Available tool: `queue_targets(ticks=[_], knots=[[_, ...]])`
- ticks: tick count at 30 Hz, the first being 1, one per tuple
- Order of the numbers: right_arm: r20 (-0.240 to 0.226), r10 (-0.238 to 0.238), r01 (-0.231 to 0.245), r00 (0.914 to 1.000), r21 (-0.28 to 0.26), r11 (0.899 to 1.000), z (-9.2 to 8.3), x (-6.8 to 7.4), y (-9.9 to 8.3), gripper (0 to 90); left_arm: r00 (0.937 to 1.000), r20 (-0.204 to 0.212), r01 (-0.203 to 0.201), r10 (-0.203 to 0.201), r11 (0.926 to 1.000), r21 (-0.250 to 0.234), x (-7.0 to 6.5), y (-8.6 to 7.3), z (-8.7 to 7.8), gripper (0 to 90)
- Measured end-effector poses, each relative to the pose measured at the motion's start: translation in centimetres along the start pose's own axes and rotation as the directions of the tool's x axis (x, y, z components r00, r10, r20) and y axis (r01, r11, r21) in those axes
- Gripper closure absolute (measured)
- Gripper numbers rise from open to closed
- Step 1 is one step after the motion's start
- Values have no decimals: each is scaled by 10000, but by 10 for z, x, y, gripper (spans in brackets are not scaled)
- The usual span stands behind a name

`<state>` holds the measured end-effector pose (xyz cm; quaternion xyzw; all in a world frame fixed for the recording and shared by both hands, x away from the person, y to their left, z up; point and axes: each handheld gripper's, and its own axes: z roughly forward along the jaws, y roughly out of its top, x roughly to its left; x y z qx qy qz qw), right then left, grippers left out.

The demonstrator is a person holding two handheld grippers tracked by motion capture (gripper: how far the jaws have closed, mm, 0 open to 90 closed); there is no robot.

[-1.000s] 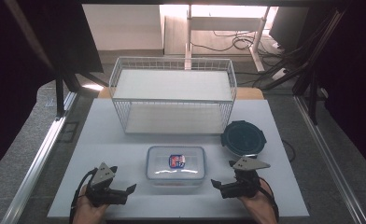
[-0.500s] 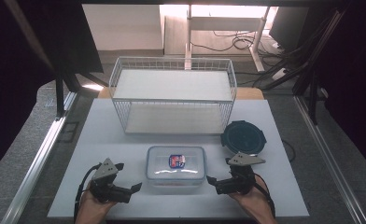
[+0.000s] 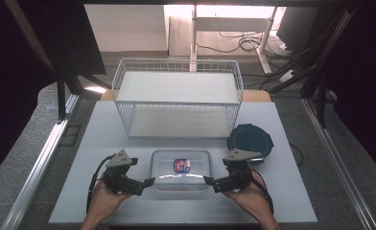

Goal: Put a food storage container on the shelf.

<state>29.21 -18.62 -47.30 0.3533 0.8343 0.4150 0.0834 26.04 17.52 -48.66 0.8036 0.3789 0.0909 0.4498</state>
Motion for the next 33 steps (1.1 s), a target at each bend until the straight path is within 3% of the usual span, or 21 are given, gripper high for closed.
queue_targets(ticks=[6,10,11,12,13,14,15,16,18,22,28,29,33], knots=[[-331,107,-90,9994,533,9985,22,-2,8,1,9996,291,52,-63,9993,357,6,10,23,0],[-466,246,-207,9986,823,9964,30,-4,8,0,9968,696,359,-404,9973,646,14,10,37,0],[-735,532,-466,9959,888,9950,33,-5,8,0,9956,790,444,-500,9965,713,15,9,39,0],[-908,720,-633,9933,956,9934,35,-7,8,0,9865,1306,895,-991,9930,772,20,5,43,0],[-1003,857,-754,9913,1021,9919,36,-8,8,0,9816,1493,1076,-1187,9910,801,21,4,44,0],[-1107,960,-842,9892,1071,9907,38,-9,8,0,9816,1493,1076,-1187,9910,801,21,4,44,0],[-1274,1171,-1023,9849,1174,9878,39,-10,8,0,9702,1987,1197,-1390,9871,1060,23,1,47,0],[-1430,1361,-1175,9803,1310,9844,41,-11,7,0,9652,2093,1368,-1570,9847,1081,23,0,48,0],[-1816,1712,-1444,9684,1519,9778,44,-13,6,0,9629,2145,1428,-1640,9835,1107,23,-1,48,0],[-1928,1888,-1585,9629,1623,9739,45,-13,4,0,9523,2272,1726,-2038,9735,1499,22,-3,46,7],[-1596,1577,-1365,9745,1363,9812,32,-7,4,101,9622,2166,1324,-1652,9785,1583,13,-6,33,89],[-1564,1448,-1240,9770,1352,9830,26,-3,1,134,9632,2161,1285,-1598,9800,1519,10,-10,28,141],[-1760,1618,-1383,9710,1384,9807,20,-3,-5,201,9630,2128,1399,-1651,9818,1286,9,-13,21,265]])
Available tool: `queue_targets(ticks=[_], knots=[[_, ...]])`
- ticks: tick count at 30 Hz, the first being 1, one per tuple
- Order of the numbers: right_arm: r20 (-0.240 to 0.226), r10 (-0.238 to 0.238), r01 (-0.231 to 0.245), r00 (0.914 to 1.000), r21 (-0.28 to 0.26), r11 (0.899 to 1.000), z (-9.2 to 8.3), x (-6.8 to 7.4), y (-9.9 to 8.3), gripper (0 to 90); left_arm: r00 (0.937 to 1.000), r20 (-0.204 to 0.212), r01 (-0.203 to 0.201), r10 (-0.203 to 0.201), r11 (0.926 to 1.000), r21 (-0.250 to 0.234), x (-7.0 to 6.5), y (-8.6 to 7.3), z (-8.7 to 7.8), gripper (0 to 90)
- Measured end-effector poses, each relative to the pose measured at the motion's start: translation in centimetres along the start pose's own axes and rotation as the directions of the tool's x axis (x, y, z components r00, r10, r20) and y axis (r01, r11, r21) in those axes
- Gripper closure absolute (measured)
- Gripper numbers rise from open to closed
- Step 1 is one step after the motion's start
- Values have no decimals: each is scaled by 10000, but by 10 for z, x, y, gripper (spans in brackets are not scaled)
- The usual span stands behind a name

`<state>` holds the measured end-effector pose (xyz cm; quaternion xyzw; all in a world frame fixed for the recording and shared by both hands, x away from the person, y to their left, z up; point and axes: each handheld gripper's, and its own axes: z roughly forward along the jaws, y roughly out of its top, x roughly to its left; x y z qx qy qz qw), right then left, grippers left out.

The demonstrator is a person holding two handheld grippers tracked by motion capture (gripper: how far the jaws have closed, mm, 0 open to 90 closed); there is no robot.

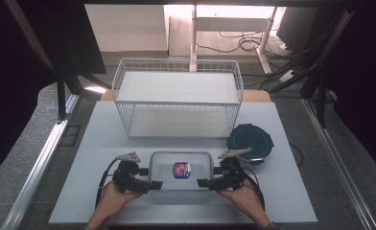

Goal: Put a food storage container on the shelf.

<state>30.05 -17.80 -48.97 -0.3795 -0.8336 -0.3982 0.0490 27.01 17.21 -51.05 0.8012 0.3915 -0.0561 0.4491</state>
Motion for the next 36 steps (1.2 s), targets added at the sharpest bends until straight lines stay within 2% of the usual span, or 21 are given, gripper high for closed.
queue_targets(ticks=[1,3,4,5,6,7,8,12,13,18,21,23,26,28,33,36], knots=[[-42,-14,15,10000,24,10000,-1,0,-1,222,9997,128,225,-223,9996,-164,1,-1,-2,265],[-318,132,-128,9994,102,9999,-7,-2,-6,288,9994,236,243,-238,9995,-214,2,-3,-4,322],[-318,132,-128,9994,102,9999,-7,-2,-6,288,9990,312,341,-333,9991,-258,3,-3,-5,322],[-410,185,-180,9990,106,9998,-8,-3,-7,310,9971,468,619,-599,9972,-429,5,-4,-8,353],[-595,299,-308,9978,-137,9994,-14,-5,-8,402,9945,725,810,-757,9941,-725,8,-7,-12,446],[-595,299,-308,9978,-137,9994,-14,-5,-8,402,9945,725,810,-757,9941,-725,8,-7,-12,466],[-690,350,-382,9970,-464,9982,-20,-7,-8,450,9942,754,820,-762,9936,-771,8,-7,-12,476],[-626,474,-507,9969,-518,9974,-21,-8,-7,463,9956,569,791,-748,9939,-772,5,-6,-13,482],[-597,460,-494,9972,-570,9972,-23,-7,-7,484,9937,635,982,-928,9913,-878,5,-7,-14,511],[-464,421,-460,9980,-878,9951,-24,-5,-7,495,9918,677,1148,-1084,9885,-986,7,-7,-14,530],[-382,366,-402,9986,-962,9946,-25,-4,-7,495,9925,608,1123,-1064,9881,-1047,6,-6,-14,529],[-382,351,-391,9987,-1075,9934,-27,-3,-6,495,9926,625,1114,-1041,9856,-1269,5,-3,-17,529],[-320,120,-160,9994,-1255,9920,-30,-1,-3,495,9939,545,1027,-956,9839,-1465,3,-1,-20,527],[-299,27,-66,9995,-1306,9914,-32,1,-1,495,9960,377,863,-811,9822,-1667,-1,2,-24,526],[-228,-243,207,9994,-1475,9888,-37,4,7,495,9979,263,638,-600,9816,-1798,-4,10,-32,526],[-179,-405,370,9990,-1631,9859,-42,7,17,495,9988,151,478,-457,9789,-1988,-6,20,-40,526]])
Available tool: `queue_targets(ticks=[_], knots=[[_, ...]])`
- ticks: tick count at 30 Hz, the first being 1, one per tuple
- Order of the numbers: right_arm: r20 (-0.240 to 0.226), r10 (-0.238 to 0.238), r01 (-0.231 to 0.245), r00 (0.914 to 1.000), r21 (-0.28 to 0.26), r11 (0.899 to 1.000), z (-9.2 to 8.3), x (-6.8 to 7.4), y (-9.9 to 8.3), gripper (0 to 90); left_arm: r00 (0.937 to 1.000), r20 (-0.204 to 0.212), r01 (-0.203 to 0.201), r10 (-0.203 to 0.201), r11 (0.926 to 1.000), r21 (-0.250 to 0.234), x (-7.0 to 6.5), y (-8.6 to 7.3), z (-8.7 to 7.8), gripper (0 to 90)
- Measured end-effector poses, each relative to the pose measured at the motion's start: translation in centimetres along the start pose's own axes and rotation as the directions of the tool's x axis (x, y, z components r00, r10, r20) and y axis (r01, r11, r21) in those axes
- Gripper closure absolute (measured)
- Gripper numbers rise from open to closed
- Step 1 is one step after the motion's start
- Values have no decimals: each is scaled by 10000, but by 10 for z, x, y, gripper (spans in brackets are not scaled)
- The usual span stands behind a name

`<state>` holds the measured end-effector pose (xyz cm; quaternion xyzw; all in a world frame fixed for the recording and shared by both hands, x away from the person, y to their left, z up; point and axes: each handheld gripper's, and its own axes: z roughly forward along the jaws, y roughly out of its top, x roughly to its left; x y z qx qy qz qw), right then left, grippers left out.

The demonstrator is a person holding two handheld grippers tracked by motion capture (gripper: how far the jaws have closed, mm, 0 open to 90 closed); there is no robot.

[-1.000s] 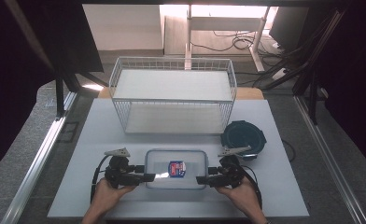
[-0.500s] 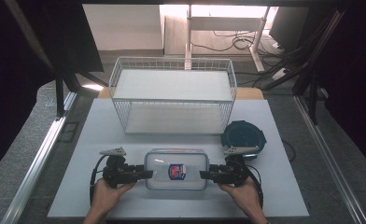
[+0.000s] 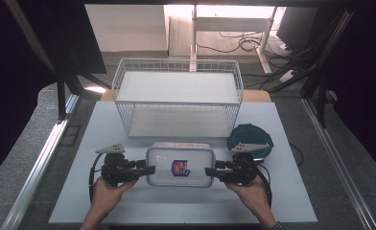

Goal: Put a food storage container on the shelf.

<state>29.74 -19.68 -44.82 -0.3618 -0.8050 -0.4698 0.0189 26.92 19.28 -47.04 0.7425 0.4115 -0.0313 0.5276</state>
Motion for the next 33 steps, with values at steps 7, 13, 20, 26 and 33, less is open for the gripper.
queue_targets(ticks=[7,13,20,26,33], knots=[[78,-456,458,9989,-269,9986,-9,5,29,495,9999,-33,-135,135,9996,-255,-3,20,-10,526],[-37,-455,453,9990,-451,9980,-11,4,47,495,9995,-148,-278,272,9988,-406,-5,44,-20,528],[-38,-483,479,9988,-661,9967,-14,3,64,495,9996,-100,-255,250,9980,-571,-2,61,-24,530],[-93,-462,451,9989,-987,9941,-17,0,85,494,9993,-262,-301,281,9964,-788,-4,82,-30,531],[-149,-448,424,9989,-1358,9898,-22,-3,116,496,9995,-226,-240,218,9949,-978,-1,107,-37,532]])
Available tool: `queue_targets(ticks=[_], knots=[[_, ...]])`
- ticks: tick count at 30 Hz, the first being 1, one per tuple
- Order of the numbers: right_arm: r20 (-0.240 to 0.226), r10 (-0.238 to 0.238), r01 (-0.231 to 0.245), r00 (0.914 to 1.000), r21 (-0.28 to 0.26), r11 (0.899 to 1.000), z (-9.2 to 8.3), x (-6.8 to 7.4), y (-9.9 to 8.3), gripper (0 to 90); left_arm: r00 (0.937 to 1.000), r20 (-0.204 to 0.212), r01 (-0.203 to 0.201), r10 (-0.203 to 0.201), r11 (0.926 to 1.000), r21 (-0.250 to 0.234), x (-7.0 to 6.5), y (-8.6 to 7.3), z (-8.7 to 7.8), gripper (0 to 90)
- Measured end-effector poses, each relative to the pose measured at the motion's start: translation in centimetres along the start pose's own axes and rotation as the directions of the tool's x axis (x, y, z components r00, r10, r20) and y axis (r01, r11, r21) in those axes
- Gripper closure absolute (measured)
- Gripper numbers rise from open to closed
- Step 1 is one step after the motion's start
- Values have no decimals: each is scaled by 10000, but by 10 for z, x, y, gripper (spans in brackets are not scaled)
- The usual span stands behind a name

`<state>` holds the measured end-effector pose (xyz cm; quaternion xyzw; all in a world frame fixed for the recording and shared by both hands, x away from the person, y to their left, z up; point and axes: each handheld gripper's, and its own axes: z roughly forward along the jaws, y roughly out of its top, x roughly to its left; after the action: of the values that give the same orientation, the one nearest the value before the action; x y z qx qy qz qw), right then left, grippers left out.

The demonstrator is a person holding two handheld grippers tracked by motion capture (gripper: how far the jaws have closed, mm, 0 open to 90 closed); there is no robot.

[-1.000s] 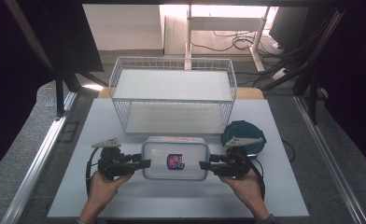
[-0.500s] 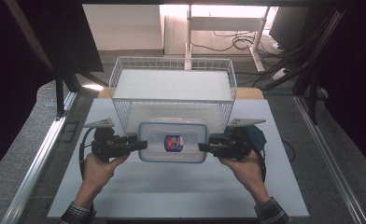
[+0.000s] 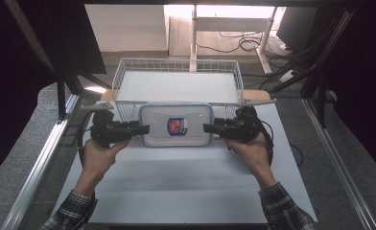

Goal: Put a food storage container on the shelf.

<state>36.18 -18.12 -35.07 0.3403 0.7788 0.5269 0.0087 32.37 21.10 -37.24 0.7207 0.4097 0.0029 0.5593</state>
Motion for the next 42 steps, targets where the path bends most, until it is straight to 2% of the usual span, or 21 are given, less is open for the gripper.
queue_targets(ticks=[1,2,3,10,13,21,22,27,32,42], knots=[[-2,1,-1,10000,-100,10000,0,-2,9,498,10000,1,2,-2,10000,-36,1,4,0,532],[-2,1,-1,10000,-100,10000,0,-2,9,498,10000,7,24,-24,10000,-76,2,7,-1,532],[-27,31,-32,10000,-175,9998,0,-4,17,498,10000,-6,30,-30,9999,-137,3,14,-1,532],[-108,144,-148,9998,-289,9995,3,-12,33,499,10000,3,49,-49,9997,-223,10,36,-1,537],[-134,246,-251,9996,-381,9990,5,-18,47,499,9997,179,159,-153,9992,-369,16,50,0,542],[57,328,-326,9994,-391,9987,5,-25,73,499,9986,430,339,-318,9983,-480,29,74,5,544],[57,328,-326,9994,-391,9987,5,-25,73,499,9986,430,339,-318,9983,-480,29,74,5,544],[49,471,-468,9989,-481,9977,9,-35,88,499,9989,330,338,-322,9982,-493,37,94,7,544],[82,622,-617,9980,-489,9969,15,-43,96,498,9979,333,572,-554,9968,-551,47,103,13,543],[352,994,-979,9944,-419,9943,27,-60,102,491,9956,140,928,-921,9939,-589,63,108,28,533]])
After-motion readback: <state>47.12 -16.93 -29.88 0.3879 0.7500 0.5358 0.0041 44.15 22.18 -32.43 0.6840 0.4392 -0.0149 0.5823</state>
